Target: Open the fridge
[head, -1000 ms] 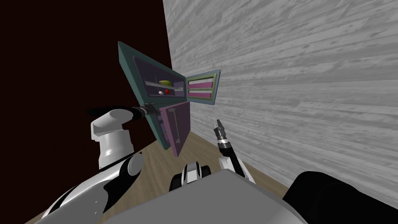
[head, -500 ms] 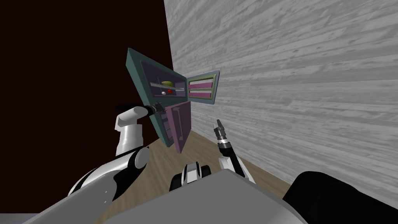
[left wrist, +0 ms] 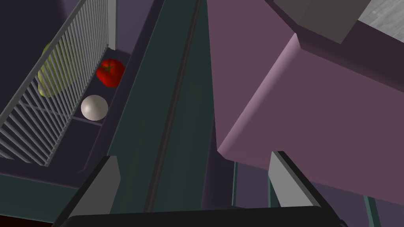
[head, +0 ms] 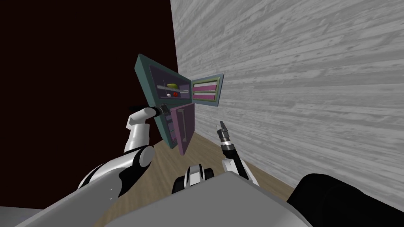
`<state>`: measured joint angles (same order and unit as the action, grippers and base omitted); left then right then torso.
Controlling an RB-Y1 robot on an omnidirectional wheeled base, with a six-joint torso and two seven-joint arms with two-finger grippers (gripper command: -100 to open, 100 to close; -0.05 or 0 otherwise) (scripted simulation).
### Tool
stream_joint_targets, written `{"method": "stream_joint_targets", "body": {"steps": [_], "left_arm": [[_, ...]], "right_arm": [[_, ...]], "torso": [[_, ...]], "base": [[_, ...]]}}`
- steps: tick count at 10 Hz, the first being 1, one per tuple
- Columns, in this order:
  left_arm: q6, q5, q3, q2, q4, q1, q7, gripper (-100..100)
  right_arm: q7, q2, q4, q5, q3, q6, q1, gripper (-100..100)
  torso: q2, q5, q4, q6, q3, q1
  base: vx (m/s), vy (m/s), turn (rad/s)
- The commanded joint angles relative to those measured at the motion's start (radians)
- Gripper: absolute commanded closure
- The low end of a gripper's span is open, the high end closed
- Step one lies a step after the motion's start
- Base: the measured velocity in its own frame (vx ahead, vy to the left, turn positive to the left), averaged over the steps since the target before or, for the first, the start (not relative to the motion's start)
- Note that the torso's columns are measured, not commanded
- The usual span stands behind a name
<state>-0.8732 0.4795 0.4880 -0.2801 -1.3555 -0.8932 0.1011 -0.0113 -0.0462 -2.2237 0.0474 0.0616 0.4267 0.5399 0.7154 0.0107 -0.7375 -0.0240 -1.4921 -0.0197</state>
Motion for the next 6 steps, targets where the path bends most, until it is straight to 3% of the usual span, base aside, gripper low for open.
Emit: {"method": "stream_joint_targets", "body": {"steps": [1, 3, 5, 6], "left_arm": [[0.076, -0.07, -0.071, 0.023, 0.088, -0.071, 0.003, -100], [0.114, -0.071, -0.081, 0.023, 0.165, -0.115, 0.003, -100], [0.167, -0.151, -0.148, 0.044, 0.238, -0.163, 0.007, -100], [0.18, -0.151, -0.155, 0.044, 0.25, -0.181, 0.007, -100]], "right_arm": [[0.0, 0.0, 0.0, 0.0, 0.0, 0.0, 0.0, 0], [0.0, 0.0, 0.0, 0.0, 0.0, 0.0, 0.0, 0], [0.0, 0.0, 0.0, 0.0, 0.0, 0.0, 0.0, 0], [0.0, 0.0, 0.0, 0.0, 0.0, 0.0, 0.0, 0]], "torso": [[0.004, -0.002, 0.002, 0.001, 0.002, 0.003], [0.001, -0.003, 0.001, 0.004, 0.001, 0.004], [0.003, -0.004, 0.002, 0.005, 0.002, 0.006], [0.006, -0.005, 0.001, 0.008, 0.005, 0.008]], "base": [[-0.134, 0.085, -0.011], [-0.05, 0.024, -0.023], [-0.121, 0.071, 0.042], [-0.066, 0.028, -0.016]]}}
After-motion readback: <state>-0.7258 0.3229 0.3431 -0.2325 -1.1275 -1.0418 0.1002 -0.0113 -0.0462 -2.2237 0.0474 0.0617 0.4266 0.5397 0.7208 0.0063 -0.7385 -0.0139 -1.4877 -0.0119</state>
